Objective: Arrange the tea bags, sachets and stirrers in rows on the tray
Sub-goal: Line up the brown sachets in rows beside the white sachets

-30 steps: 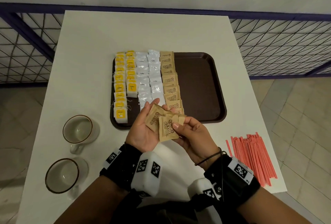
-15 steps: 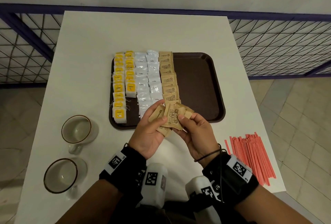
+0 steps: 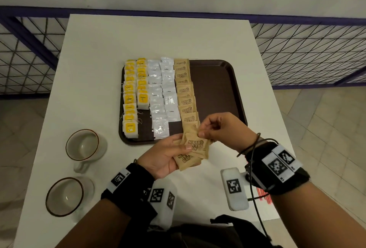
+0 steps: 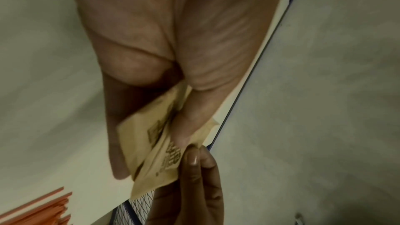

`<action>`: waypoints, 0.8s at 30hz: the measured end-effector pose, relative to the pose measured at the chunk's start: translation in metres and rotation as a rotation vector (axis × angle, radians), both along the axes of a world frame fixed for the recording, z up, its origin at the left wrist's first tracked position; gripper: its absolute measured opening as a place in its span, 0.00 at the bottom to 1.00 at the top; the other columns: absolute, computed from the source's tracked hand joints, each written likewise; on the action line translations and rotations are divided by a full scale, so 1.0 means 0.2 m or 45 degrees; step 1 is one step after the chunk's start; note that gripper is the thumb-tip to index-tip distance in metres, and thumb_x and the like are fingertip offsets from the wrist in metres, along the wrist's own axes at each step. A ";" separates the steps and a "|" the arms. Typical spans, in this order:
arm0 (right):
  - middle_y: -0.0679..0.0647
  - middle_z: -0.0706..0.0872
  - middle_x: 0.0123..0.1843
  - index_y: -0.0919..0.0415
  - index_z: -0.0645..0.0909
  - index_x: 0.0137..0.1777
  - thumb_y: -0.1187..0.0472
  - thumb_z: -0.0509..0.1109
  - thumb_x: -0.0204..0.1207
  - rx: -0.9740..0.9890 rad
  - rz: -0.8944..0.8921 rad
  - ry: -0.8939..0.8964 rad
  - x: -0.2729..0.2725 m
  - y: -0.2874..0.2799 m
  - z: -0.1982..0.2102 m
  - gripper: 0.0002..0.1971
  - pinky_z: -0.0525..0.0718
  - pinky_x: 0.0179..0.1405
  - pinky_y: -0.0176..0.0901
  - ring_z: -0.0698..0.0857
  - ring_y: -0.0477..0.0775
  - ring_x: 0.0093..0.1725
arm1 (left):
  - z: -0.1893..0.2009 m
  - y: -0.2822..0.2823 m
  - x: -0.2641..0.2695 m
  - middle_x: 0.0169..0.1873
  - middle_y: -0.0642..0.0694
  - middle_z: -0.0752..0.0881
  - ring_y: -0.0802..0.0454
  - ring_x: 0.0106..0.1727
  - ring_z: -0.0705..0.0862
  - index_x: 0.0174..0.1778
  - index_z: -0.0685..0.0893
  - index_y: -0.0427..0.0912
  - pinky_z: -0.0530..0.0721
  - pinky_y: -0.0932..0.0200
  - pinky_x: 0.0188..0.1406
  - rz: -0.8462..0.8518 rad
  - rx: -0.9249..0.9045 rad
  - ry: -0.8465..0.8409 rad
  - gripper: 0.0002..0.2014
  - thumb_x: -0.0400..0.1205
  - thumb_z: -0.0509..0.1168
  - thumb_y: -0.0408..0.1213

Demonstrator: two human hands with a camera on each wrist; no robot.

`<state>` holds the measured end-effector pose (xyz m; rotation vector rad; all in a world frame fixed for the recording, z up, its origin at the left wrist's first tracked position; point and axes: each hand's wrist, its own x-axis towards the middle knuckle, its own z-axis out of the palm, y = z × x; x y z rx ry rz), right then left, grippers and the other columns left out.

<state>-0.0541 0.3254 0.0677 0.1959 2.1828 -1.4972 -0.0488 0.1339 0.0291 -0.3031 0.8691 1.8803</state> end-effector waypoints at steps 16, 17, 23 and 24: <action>0.56 0.88 0.43 0.61 0.79 0.40 0.68 0.66 0.78 -0.021 -0.079 -0.290 -0.01 -0.03 0.07 0.05 0.89 0.40 0.46 0.87 0.49 0.42 | -0.01 -0.03 -0.06 0.53 0.32 0.87 0.37 0.50 0.88 0.60 0.80 0.32 0.88 0.40 0.45 0.037 -0.165 0.146 0.19 0.77 0.57 0.13; 0.57 0.87 0.43 0.62 0.79 0.42 0.68 0.65 0.78 -0.021 -0.093 -0.288 0.00 -0.04 0.05 0.04 0.89 0.39 0.46 0.87 0.49 0.41 | -0.01 -0.03 -0.06 0.52 0.32 0.87 0.37 0.50 0.88 0.60 0.80 0.33 0.88 0.40 0.46 0.038 -0.146 0.151 0.19 0.77 0.56 0.13; 0.63 0.86 0.42 0.63 0.78 0.39 0.70 0.67 0.77 -0.117 -0.258 -0.194 0.02 -0.10 -0.02 0.06 0.89 0.42 0.52 0.87 0.54 0.39 | 0.00 -0.02 -0.08 0.53 0.34 0.87 0.41 0.50 0.89 0.64 0.79 0.35 0.89 0.48 0.47 0.136 -0.081 0.054 0.18 0.79 0.59 0.32; 0.65 0.87 0.42 0.63 0.79 0.38 0.71 0.67 0.77 -0.116 -0.313 -0.167 0.03 -0.11 -0.03 0.06 0.89 0.44 0.54 0.87 0.56 0.39 | -0.01 -0.01 -0.08 0.53 0.35 0.87 0.44 0.49 0.89 0.65 0.80 0.37 0.89 0.51 0.47 0.157 -0.061 0.019 0.19 0.78 0.59 0.38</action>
